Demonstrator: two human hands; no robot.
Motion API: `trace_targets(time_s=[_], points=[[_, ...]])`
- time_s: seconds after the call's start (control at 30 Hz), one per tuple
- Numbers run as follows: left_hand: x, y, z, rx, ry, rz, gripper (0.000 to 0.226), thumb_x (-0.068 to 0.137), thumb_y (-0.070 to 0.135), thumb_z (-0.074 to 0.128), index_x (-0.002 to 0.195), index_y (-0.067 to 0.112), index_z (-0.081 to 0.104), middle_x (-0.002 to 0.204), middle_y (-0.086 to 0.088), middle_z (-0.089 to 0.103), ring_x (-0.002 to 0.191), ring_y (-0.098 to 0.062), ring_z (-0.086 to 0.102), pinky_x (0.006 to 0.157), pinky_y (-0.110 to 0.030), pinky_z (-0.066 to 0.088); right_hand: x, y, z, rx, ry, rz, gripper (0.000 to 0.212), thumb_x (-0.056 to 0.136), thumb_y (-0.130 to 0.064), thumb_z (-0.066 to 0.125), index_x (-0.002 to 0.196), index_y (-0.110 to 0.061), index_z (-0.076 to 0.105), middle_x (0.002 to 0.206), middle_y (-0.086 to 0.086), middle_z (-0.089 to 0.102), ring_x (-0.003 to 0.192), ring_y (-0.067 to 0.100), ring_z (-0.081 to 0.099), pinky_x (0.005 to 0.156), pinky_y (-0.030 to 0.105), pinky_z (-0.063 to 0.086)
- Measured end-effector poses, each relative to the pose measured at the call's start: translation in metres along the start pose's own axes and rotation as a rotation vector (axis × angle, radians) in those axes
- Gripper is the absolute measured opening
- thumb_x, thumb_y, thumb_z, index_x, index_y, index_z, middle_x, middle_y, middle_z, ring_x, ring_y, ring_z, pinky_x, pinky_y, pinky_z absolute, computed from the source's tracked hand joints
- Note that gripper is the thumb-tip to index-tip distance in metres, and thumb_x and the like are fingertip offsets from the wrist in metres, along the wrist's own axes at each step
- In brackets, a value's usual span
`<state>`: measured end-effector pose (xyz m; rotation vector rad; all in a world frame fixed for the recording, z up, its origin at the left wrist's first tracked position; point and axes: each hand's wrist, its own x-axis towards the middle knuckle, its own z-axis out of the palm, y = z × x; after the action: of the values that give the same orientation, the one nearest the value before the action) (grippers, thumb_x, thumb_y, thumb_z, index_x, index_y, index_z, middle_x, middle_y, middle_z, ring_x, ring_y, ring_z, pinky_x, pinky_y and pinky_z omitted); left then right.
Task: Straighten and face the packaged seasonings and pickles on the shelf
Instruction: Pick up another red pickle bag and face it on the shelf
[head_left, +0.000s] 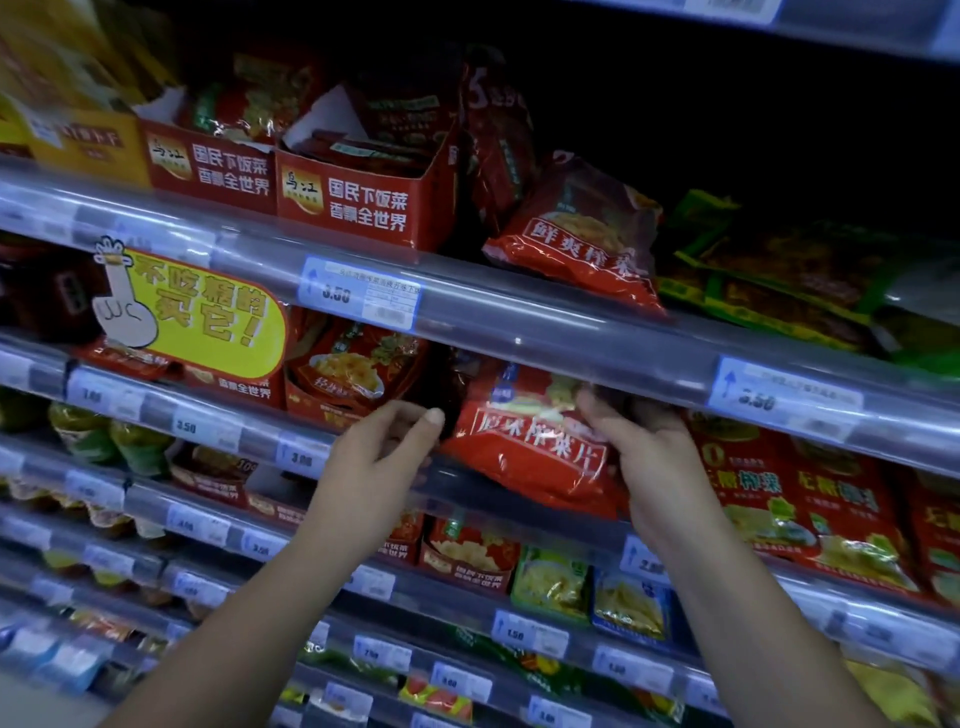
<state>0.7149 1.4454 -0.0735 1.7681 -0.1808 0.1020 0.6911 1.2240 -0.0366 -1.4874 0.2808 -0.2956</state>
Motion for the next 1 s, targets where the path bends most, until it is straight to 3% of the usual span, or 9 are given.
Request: trace_targets(time_s=[0.07,0.13,0.23,0.3,0.4,0.57,0.7,0.83,1.0], points=[[-0.005,0.013,0.013,-0.100,-0.183,-0.151,0.047,0.081,0.066,0.062,0.112,0.030,0.062,0.101,0.011,0.071,0.089,-0.008,0.069,0.083,-0.024,0.056,-0.018,0.005,-0.013,-0.033,-0.083,0.039,0.033,0.086,-0.027,0.077,0.112,-0.011,0.069,0.099,0.012,0.081,0.088,0.032,0.078,0.084,0.049,0.061],[-0.012,0.023,0.028,-0.144,-0.370,-0.162,0.041,0.079,0.047,0.075,0.115,0.030,0.063,0.104,0.009,0.076,0.094,-0.011,0.073,0.090,-0.036,0.058,-0.033,0.013,-0.024,-0.037,-0.124,0.063,0.026,0.087,-0.025,0.075,0.109,-0.010,0.071,0.100,0.014,0.080,0.089,0.032,0.078,0.080,0.046,0.062],[-0.022,0.028,0.042,-0.090,-0.462,-0.064,0.045,0.076,0.015,0.084,0.116,0.025,0.066,0.106,0.009,0.079,0.096,-0.009,0.075,0.085,-0.030,0.061,-0.047,0.021,-0.038,-0.020,-0.130,0.113,0.029,0.086,-0.036,0.073,0.112,-0.023,0.073,0.105,-0.001,0.080,0.088,0.015,0.078,0.071,0.032,0.061],[-0.029,0.023,0.046,-0.157,-0.528,-0.083,0.045,0.077,0.007,0.081,0.118,0.019,0.066,0.109,0.001,0.079,0.101,-0.016,0.075,0.084,-0.030,0.060,-0.051,0.023,-0.049,0.064,-0.135,0.176,0.038,0.082,-0.041,0.073,0.116,-0.025,0.072,0.109,-0.001,0.080,0.095,0.016,0.078,0.080,0.039,0.060],[-0.042,0.016,0.056,-0.251,-0.683,-0.105,0.049,0.084,0.001,0.073,0.130,0.014,0.060,0.124,-0.010,0.072,0.117,-0.028,0.068,0.098,-0.042,0.055,-0.058,0.020,-0.066,0.180,-0.141,0.218,0.036,0.083,-0.031,0.072,0.115,-0.015,0.071,0.108,0.011,0.080,0.099,0.031,0.076,0.090,0.050,0.059],[-0.048,0.020,0.052,-0.192,-0.805,-0.172,0.055,0.082,0.012,0.073,0.133,0.027,0.055,0.126,0.001,0.072,0.116,-0.017,0.068,0.096,-0.032,0.056,-0.072,0.023,-0.083,0.170,-0.153,0.199,0.031,0.086,-0.024,0.067,0.114,-0.010,0.071,0.108,0.011,0.080,0.097,0.032,0.077,0.084,0.047,0.060],[-0.049,0.036,0.053,-0.085,-0.526,-0.118,0.037,0.075,0.046,0.068,0.109,0.031,0.068,0.099,0.015,0.079,0.089,-0.007,0.076,0.070,-0.021,0.057,-0.078,0.033,-0.083,0.132,-0.214,0.201,0.035,0.084,-0.023,0.065,0.116,-0.011,0.071,0.111,0.012,0.079,0.101,0.032,0.075,0.081,0.046,0.062],[-0.049,0.041,0.060,-0.199,-0.255,-0.024,0.025,0.078,0.025,0.077,0.101,0.016,0.074,0.092,-0.002,0.080,0.077,-0.015,0.077,0.061,-0.026,0.058,-0.083,0.033,-0.071,0.094,-0.297,0.129,0.041,0.079,-0.032,0.069,0.119,-0.022,0.069,0.111,0.001,0.079,0.102,0.020,0.076,0.084,0.038,0.059],[-0.055,0.045,0.056,-0.238,-0.164,-0.082,0.029,0.089,0.039,0.065,0.085,0.011,0.074,0.084,-0.007,0.080,0.075,-0.024,0.078,0.071,-0.038,0.062,-0.086,0.032,-0.061,0.089,-0.247,0.121,0.008,0.093,-0.033,0.062,0.093,-0.037,0.069,0.080,-0.015,0.081,0.073,0.003,0.077,0.059,0.022,0.060]])
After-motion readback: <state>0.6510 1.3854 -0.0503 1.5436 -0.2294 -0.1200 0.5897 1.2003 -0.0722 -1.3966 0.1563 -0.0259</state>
